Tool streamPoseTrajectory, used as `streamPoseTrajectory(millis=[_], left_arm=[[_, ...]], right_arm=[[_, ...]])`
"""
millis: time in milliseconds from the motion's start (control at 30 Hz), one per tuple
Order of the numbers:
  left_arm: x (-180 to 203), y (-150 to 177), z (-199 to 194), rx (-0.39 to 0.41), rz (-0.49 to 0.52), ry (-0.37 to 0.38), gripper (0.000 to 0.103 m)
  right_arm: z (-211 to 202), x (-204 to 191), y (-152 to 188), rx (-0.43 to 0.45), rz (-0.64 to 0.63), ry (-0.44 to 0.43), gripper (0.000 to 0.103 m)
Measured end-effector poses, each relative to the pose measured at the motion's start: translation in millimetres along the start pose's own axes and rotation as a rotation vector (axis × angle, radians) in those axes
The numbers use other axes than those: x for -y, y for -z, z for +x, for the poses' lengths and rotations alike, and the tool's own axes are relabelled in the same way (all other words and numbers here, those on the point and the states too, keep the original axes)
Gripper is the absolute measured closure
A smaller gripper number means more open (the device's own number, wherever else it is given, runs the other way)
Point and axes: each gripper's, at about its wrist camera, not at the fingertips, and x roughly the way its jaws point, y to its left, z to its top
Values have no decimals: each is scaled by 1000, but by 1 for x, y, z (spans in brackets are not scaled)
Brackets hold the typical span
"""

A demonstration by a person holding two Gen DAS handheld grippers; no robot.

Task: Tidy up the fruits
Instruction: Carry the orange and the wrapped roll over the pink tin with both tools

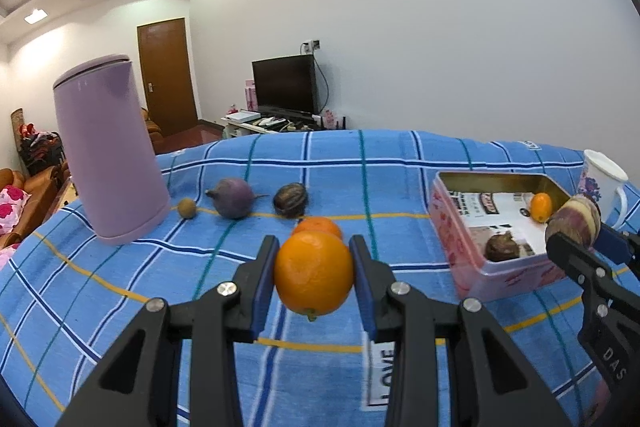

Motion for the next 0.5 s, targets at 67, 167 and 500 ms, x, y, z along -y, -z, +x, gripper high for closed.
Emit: streamPoseTrajectory(millis=[67, 167, 500], left_arm=[[7, -2, -1, 0, 8, 12, 65], [16, -3, -2, 3, 18, 22, 65], [42, -12, -5, 2, 24, 87, 65]], right_arm=[[-1, 6, 0, -1, 9, 10, 63], [-2, 18, 0, 1, 26, 25, 63], [-6, 55, 0, 15, 80, 81, 63]])
